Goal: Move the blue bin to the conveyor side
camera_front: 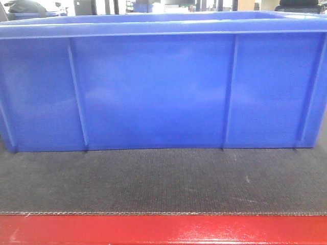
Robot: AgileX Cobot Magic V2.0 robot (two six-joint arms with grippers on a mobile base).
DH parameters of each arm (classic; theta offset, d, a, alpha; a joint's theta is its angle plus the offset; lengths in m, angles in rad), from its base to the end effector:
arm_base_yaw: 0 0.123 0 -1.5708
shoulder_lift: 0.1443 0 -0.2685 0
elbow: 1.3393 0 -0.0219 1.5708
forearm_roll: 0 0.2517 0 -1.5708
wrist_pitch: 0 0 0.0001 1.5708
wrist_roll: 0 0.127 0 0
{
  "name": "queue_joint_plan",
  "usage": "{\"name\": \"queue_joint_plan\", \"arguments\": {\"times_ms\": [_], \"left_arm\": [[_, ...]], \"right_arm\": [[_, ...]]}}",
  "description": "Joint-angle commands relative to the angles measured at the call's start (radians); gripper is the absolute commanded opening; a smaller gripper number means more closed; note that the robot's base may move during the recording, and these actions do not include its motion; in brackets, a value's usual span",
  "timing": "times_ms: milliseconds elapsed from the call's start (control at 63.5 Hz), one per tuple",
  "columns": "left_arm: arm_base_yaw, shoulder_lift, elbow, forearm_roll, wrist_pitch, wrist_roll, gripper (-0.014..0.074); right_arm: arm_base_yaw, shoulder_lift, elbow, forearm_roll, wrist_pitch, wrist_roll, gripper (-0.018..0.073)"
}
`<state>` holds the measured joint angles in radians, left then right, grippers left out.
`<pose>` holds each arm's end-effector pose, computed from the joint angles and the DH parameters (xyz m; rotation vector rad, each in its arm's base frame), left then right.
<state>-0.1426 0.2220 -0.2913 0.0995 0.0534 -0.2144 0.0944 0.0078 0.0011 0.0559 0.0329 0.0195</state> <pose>0.1197 -0.0165 0.2930 0.0159 1.4707 -0.2057 0.1102 0.0107 0.2109 -0.0160 1.5268 0.1369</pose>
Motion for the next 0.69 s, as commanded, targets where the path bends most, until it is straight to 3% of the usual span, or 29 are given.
{"name": "queue_joint_plan", "arguments": {"times_ms": [0, 677], "left_arm": [[-0.003, -0.006, -0.001, 0.003, -0.019, 0.000, -0.0018], [-0.003, -0.006, -0.001, 0.003, -0.019, 0.000, -0.0018]], "right_arm": [[-0.006, -0.008, -0.001, 0.004, -0.041, -0.013, -0.0079], [-0.006, -0.008, -0.001, 0.004, -0.042, -0.049, -0.0079]]}}
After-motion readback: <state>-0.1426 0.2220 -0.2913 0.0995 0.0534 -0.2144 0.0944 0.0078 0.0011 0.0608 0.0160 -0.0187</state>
